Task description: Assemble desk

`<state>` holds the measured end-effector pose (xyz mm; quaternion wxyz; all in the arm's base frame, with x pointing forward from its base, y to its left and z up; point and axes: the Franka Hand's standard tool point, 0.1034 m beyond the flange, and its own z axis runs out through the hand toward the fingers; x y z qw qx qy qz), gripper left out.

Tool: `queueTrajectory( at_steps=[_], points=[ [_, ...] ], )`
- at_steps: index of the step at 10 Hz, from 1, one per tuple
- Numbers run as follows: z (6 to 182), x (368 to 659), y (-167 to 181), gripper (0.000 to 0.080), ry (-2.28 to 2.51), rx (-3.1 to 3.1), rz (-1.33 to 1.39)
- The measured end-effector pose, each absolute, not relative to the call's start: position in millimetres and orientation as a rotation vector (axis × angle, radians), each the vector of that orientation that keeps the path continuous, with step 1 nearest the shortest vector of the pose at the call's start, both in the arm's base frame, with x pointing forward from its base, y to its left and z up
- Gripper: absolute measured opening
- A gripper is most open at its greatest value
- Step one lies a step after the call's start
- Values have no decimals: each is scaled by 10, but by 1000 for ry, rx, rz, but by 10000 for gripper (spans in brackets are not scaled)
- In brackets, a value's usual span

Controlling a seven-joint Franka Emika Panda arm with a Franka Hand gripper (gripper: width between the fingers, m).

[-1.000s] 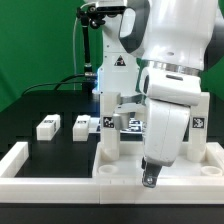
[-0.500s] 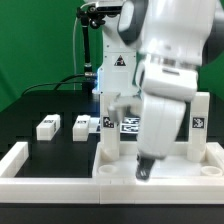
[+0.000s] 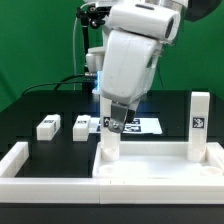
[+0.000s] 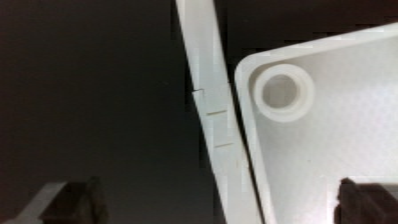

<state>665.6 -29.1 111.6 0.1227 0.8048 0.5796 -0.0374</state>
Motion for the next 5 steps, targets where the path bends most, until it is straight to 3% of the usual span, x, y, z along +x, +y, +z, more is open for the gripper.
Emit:
queueTrajectory(
  at_steps=[4, 5],
  points=[
    [1114, 6654, -304, 649, 1419, 2516, -70],
    [1204, 6632, -393, 649, 1309, 2596, -58]
  ],
)
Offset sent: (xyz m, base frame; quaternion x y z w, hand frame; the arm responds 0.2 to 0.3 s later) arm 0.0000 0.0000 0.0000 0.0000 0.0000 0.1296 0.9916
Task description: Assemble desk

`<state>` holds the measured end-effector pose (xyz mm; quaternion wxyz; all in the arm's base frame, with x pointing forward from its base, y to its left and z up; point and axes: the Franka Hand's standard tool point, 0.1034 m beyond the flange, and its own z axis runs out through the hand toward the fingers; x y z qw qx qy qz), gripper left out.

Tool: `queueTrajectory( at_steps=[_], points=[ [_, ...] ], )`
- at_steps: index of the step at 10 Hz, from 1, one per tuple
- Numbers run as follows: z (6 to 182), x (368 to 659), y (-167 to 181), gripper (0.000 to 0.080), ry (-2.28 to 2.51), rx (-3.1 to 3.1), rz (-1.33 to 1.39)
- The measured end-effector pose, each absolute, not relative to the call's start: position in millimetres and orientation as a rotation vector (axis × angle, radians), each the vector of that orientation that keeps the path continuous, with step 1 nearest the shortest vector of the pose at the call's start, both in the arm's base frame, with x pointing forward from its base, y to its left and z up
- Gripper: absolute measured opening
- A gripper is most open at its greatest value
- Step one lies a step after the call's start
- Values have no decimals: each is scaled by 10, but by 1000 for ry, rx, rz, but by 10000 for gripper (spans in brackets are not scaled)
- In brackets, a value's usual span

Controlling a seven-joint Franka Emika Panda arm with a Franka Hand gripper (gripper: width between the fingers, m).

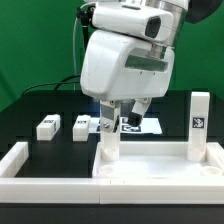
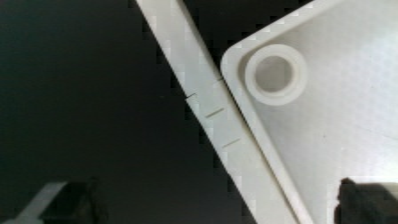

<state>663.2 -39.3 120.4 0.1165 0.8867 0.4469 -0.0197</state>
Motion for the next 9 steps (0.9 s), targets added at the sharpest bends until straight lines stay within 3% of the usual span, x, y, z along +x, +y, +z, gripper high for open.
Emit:
queueTrajectory(
  at_steps=[3, 4, 9],
  points=[
    [1511, 6278, -1051, 649, 1002, 2825, -99],
    [1481, 6223, -1205, 649, 887, 2860, -91],
    [1445, 6187, -1188, 649, 446, 2958, -76]
  ],
)
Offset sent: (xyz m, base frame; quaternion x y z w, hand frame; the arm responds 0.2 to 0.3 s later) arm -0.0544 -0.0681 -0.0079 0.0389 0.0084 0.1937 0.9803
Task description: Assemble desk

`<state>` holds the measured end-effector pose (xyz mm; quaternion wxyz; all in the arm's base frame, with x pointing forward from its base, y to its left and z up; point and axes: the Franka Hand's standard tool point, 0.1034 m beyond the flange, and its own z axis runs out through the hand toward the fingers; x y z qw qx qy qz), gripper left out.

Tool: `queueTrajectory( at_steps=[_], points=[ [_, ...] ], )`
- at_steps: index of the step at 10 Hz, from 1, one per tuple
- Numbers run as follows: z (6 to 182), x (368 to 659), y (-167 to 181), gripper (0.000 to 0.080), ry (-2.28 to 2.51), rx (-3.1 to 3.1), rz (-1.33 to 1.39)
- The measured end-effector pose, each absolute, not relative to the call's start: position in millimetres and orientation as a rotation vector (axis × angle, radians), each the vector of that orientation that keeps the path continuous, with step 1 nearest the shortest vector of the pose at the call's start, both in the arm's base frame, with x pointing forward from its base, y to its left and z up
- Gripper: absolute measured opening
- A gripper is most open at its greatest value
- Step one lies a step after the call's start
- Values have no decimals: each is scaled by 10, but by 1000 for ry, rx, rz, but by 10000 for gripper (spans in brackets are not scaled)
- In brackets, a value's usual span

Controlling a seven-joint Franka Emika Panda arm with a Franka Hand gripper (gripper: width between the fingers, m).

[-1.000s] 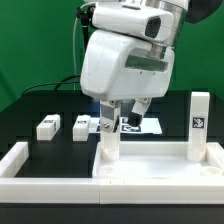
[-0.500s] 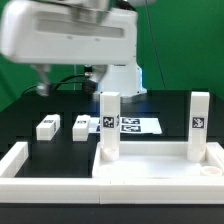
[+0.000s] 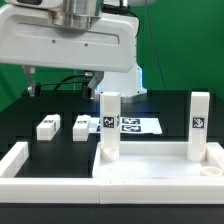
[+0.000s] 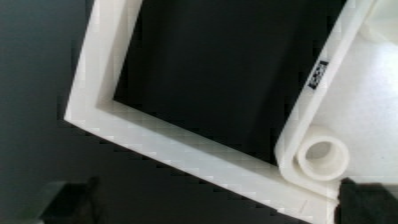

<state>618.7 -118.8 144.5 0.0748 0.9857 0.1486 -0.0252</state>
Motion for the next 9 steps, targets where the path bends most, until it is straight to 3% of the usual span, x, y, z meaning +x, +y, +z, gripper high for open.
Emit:
queueTrajectory(
  at_steps=[3, 6, 9],
  points=[
    [1498, 6056, -1344, 649, 75, 3073, 22],
    [1217, 5309, -1466, 649, -284, 3182, 30],
    [1178, 5264, -1451, 649, -350, 3194, 21]
  ],
)
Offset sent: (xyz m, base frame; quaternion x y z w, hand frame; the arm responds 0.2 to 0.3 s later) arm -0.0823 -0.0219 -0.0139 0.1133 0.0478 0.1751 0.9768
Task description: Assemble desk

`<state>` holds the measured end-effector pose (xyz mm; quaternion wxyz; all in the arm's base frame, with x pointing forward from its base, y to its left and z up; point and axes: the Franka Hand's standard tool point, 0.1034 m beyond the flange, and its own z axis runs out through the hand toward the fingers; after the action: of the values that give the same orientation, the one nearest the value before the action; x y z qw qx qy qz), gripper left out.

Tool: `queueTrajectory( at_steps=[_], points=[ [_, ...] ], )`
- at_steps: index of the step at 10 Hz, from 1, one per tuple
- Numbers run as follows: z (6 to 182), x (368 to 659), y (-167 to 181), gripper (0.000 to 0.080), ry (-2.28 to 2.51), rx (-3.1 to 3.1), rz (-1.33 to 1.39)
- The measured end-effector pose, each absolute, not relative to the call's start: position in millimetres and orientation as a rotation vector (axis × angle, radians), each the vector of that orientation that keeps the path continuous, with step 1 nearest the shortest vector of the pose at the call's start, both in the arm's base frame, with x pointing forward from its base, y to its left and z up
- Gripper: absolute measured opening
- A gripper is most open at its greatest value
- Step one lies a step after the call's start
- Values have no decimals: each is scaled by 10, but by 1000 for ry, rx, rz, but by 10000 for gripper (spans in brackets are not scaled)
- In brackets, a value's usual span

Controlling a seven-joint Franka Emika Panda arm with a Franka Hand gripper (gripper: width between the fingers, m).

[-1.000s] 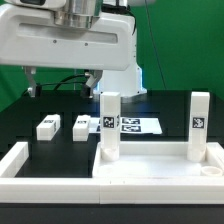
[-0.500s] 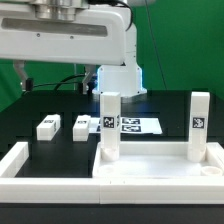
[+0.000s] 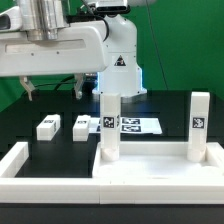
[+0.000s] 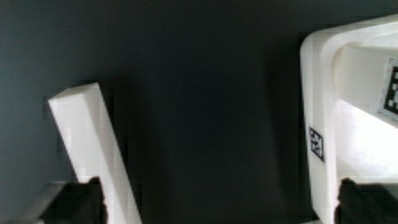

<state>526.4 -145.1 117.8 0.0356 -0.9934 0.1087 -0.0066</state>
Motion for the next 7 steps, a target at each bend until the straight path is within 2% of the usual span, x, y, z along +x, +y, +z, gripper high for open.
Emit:
queueTrajectory(
  at_steps=[2, 4, 5, 7],
  points=[
    [1148, 5222, -1447, 649, 334, -3036, 28],
    [986, 4975, -1610, 649, 381, -2939, 115],
    [900, 4806, -1596, 649, 379, -2879, 275],
    [859, 4645, -1620, 649, 435, -2723, 568]
  ],
)
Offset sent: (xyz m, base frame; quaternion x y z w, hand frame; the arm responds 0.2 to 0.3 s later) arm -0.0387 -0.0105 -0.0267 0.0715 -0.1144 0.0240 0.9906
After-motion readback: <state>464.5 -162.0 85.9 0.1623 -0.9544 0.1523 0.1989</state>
